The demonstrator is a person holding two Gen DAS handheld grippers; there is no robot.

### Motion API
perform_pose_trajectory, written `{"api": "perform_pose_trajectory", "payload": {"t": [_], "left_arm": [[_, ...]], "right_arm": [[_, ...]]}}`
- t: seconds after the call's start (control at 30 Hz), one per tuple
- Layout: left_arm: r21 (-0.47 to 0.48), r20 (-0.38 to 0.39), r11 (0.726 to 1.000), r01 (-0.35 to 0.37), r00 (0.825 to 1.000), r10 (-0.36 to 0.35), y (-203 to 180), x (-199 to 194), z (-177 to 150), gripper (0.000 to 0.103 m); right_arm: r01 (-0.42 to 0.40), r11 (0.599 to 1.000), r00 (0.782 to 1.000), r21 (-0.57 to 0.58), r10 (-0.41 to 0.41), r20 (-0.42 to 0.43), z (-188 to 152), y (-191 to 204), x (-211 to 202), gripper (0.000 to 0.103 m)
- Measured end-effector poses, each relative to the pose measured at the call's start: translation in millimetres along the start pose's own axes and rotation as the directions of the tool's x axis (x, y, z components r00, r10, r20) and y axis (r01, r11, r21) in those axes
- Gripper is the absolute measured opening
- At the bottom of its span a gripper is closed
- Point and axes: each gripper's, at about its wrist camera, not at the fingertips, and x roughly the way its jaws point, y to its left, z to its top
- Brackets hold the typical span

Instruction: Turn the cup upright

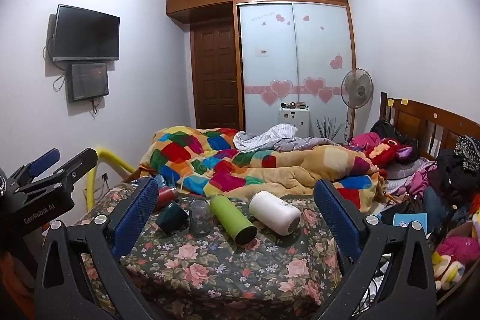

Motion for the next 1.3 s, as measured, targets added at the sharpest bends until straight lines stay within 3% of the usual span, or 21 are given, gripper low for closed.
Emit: {"api": "perform_pose_trajectory", "payload": {"t": [1.3], "left_arm": [[0.025, 0.003, 1.0, -0.015, 1.0, 0.015, 5, 4, -2, 0.103]], "right_arm": [[-0.017, 1.0, 1.0, -0.004, 0.017, 0.015, 18, 10, -7, 0.103]]}}
